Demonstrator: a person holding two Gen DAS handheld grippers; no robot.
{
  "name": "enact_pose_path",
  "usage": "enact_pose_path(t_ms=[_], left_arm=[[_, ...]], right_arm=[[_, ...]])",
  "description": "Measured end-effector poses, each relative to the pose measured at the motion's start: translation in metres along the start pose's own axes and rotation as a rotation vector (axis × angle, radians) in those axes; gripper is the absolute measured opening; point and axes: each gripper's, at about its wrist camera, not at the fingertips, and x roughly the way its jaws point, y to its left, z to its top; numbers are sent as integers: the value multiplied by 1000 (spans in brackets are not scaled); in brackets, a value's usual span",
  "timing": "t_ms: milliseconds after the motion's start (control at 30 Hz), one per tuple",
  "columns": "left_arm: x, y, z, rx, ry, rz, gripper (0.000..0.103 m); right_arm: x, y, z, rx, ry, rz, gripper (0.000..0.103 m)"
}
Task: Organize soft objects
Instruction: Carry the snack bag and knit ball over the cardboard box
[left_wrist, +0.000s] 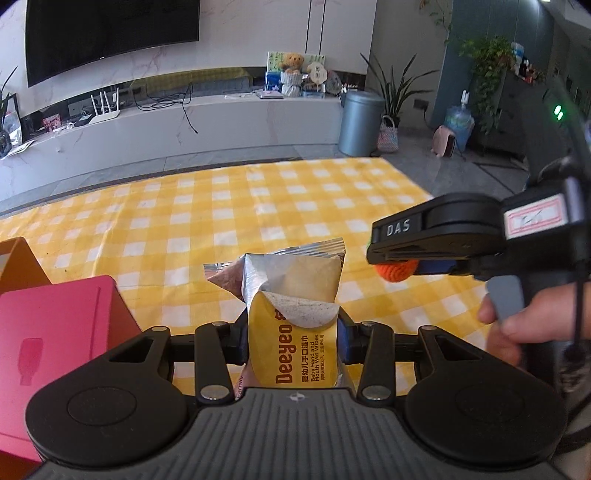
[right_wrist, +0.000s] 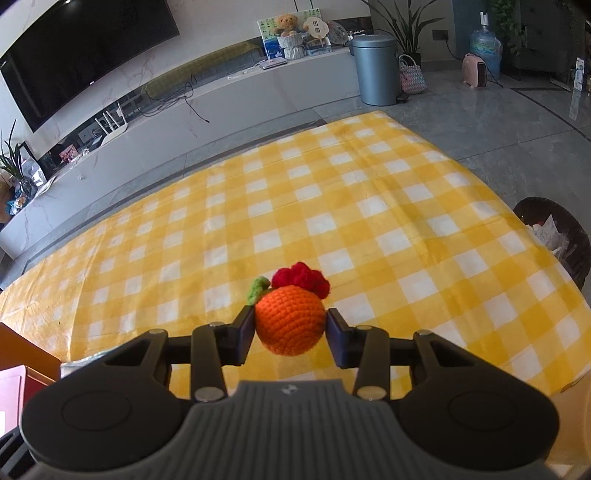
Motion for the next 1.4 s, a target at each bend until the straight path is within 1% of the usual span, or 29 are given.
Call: enact_pose_path(t_ms=[100,167,300,433,500,633,733,867,933,1000,1100,1267,1400], left_arm=[[-21,2,6,-45,-40,-28,48],[-36,3,10,-47,-78,-48,48],[-69,9,18,-36,-161,-51,48],[-99,26,24,-45,-205,-68,48],[-110,37,27,-38,-213,-54,48],[-131,65,26,-63,-242,3,48],[-146,85,19,-93,-256,43,48],[-158,113,10,-133,-257,75,48],[-163,127,8,-137,-253,89,48],[-166,141,4,-146,-248,102,48],[-171,166,-1,-159,-241,114,48],[-173,212,-9,-248,-246,143,48],[-165,239,-13,-273,-233,155,48]], right_arm=[[-8,-1,0,34,-19,27,41],[-15,0,0,61,-26,51,41],[-31,10,0,63,-50,106,41],[-53,24,-5,74,-94,170,41],[-64,37,-11,55,-104,219,41],[-84,73,-26,-40,-110,299,41],[-102,99,-32,-80,-135,355,41],[-130,131,-39,-155,-187,436,41],[-144,145,-46,-216,-227,447,41],[-153,154,-51,-254,-249,445,41],[-158,162,-53,-268,-249,456,41],[-158,172,-51,-284,-249,451,41],[-152,184,-48,-294,-224,451,41]])
